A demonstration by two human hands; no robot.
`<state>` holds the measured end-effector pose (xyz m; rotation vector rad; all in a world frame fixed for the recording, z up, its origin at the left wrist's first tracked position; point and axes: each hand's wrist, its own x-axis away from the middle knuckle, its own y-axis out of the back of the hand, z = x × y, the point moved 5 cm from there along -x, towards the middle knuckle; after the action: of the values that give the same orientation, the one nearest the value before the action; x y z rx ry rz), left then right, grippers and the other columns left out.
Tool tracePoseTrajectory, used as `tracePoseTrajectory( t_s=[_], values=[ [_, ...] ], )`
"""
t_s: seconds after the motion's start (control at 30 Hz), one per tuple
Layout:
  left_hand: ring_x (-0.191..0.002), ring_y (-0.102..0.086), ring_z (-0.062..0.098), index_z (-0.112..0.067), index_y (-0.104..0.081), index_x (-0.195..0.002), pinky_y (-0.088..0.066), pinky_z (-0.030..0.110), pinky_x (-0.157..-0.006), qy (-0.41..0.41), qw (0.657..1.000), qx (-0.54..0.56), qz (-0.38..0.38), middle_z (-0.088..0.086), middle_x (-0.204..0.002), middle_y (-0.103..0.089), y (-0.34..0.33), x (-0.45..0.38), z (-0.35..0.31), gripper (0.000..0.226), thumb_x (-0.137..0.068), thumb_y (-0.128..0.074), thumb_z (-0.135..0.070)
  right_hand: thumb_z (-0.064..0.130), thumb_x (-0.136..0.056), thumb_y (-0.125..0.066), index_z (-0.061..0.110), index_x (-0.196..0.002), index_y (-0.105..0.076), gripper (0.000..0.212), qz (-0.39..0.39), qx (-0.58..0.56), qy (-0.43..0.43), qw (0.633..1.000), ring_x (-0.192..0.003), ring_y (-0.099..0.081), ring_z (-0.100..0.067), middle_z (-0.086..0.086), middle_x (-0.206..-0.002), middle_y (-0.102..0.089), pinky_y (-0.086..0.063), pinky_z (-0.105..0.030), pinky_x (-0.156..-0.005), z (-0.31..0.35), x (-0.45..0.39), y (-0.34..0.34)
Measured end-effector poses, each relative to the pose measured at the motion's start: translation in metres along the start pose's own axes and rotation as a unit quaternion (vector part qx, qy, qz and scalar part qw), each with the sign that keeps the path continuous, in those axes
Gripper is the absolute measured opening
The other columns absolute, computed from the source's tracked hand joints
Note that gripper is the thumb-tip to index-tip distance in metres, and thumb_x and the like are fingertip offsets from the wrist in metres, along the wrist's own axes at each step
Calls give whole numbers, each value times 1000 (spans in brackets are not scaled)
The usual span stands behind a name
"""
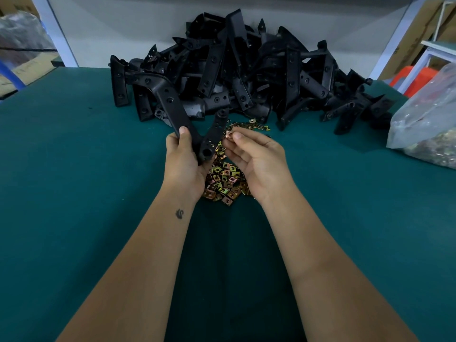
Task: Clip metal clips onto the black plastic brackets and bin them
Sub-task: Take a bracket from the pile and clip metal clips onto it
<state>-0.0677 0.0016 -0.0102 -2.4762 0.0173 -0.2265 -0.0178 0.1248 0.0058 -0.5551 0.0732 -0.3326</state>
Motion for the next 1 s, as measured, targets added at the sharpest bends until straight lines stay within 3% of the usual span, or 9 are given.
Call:
tracePoseTrajectory(
  t_s=[0.17, 0.3, 0.5, 0.63, 0.83, 1.0],
  values=[
    [-63, -67, 0, -18, -47, -96, -52, 19, -55, -15, 999, -29, 10, -4, -90, -65, -1, 1, -1, 20, -107, -40, -33, -5, -90, -63, 4, -87, -68, 11, -14, -17, -11, 1000, -70, -72, -16, -7, -77, -74, -59, -25, -66, -2, -1, 0],
    [-71, -69, 2, -18, -48, -103, -53, 20, -58, -31, 997, -57, 30, -3, -96, -68, -3, 0, -1, 18, -107, -39, -32, -3, -90, -62, 6, -85, -68, 12, -6, -31, -18, 999, -70, -72, -14, -5, -76, -74, -58, -24, -64, -3, -1, 0],
    [-84, -68, 9, -20, -49, -98, -56, 26, -68, -42, 994, -89, 41, -2, -98, -66, -2, -3, 1, 17, -107, -40, -32, -2, -91, -62, 6, -84, -67, 12, -13, -54, -24, 998, -67, -71, -13, -4, -74, -74, -58, -24, -63, -2, 0, 1],
    [-78, -65, 7, -22, -50, -95, -54, 24, -65, -50, 990, -126, 39, -4, -90, -64, -1, -4, 2, 18, -106, -42, -35, -1, -91, -62, 8, -81, -67, 15, -20, -47, -29, 998, -66, -71, -12, -2, -73, -73, -58, -24, -63, -2, 1, 2],
    [-82, -58, 15, -27, -52, -94, -51, 37, -76, -122, 971, -202, 32, -1, -87, -59, 1, -3, -3, 12, -103, -48, -33, 0, -90, -64, 11, -80, -67, 15, -20, -24, -29, 999, -67, -70, -12, -1, -75, -74, -57, -23, -63, -1, 0, 2],
    [-89, -61, 14, -22, -51, -98, -54, 35, -81, -89, 985, -144, 35, 2, -98, -61, 0, -4, -2, 13, -105, -45, -30, -1, -92, -60, 8, -83, -66, 13, -7, -64, -36, 997, -68, -71, -14, -4, -74, -73, -58, -24, -63, -3, 0, 0]
  ],
)
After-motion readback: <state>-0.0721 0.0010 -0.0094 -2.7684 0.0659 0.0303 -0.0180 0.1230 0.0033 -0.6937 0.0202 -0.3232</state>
